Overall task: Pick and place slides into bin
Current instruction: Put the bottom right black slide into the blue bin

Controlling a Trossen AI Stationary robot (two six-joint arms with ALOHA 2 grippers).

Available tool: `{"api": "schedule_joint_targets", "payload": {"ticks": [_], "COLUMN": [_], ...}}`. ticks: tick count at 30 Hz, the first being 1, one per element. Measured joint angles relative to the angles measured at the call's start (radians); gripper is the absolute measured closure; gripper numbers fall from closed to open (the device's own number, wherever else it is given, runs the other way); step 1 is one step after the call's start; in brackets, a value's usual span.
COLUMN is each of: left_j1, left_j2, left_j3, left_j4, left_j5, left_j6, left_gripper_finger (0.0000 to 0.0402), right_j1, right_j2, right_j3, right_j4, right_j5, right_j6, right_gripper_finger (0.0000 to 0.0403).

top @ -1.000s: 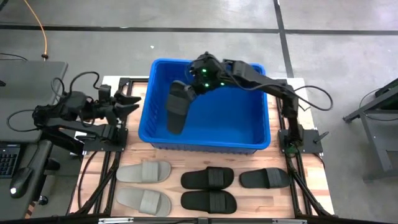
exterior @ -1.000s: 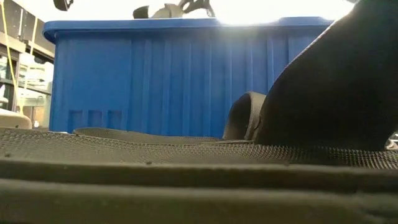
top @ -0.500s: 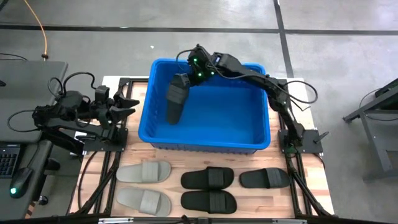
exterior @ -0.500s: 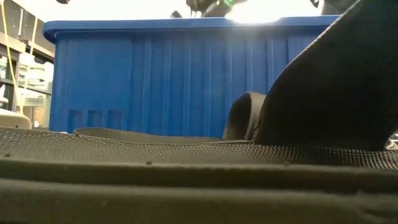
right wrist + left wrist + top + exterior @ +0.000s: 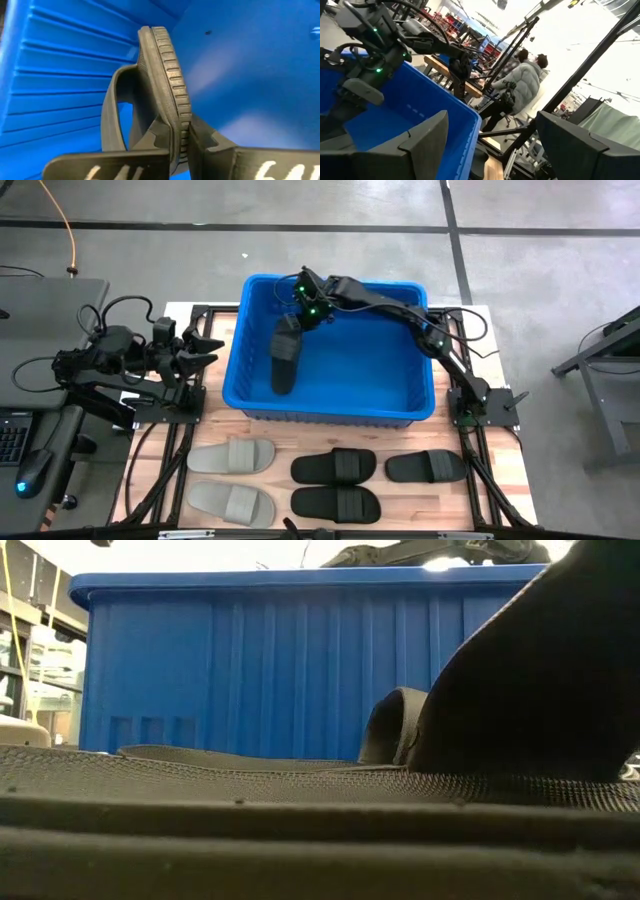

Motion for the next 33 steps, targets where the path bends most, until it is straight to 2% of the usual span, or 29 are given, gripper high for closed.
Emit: {"api": "schedule_joint_targets", "payload": {"ticks": [13, 19, 33], "left_j1": [0.0, 0.0, 0.0], "left_j2": [0.0, 0.0, 0.0], "left_j3": [0.0, 0.0, 0.0], "left_j4": [-0.009, -0.008, -0.008], "left_j5": [-0.001, -0.002, -0.019], "left_j6": [-0.011, -0.012, -0.011], "left_gripper_finger": [0.0112, 0.0112, 0.0112], "right_j1": [-0.057, -0.057, -0.042], "right_j2": [0.011, 0.052, 0.125], "right_j3": [0.0, 0.0, 0.0], "right_j4": [0.044, 0.037, 0.082], "right_j5": [-0.004, -0.062, -0.072], "right_j6": [-0.037, 0.01, 0.068], "right_gripper_finger": [0.0402, 0.0403, 0.0403]}}
